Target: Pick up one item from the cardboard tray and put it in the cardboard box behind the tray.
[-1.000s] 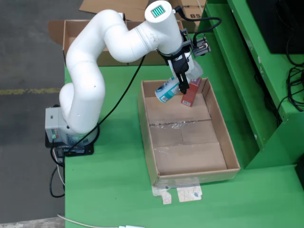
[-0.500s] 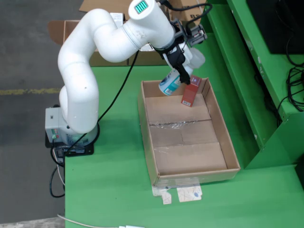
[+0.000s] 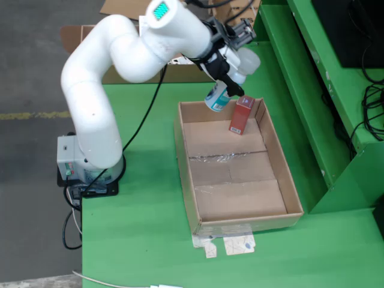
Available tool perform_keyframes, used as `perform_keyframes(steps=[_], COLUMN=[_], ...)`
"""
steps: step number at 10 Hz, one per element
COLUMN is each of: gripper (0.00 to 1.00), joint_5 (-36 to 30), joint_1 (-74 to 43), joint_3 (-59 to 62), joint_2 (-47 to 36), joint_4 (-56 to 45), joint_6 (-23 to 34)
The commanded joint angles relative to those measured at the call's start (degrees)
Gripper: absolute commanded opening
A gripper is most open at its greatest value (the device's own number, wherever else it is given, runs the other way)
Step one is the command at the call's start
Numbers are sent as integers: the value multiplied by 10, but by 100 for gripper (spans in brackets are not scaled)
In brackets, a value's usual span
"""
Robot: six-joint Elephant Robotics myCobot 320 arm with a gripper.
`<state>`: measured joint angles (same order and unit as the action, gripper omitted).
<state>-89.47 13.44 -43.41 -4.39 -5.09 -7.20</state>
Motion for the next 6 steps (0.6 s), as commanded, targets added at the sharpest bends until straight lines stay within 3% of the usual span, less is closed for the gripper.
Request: perform_keyframes(steps=[1,6], gripper=[0,0], joint_5=[-2,6], joint_1=[2,28], joint_3=[-121,-161], joint_2=[-40,-94], joint_4=[79,55], joint_6=[10,11])
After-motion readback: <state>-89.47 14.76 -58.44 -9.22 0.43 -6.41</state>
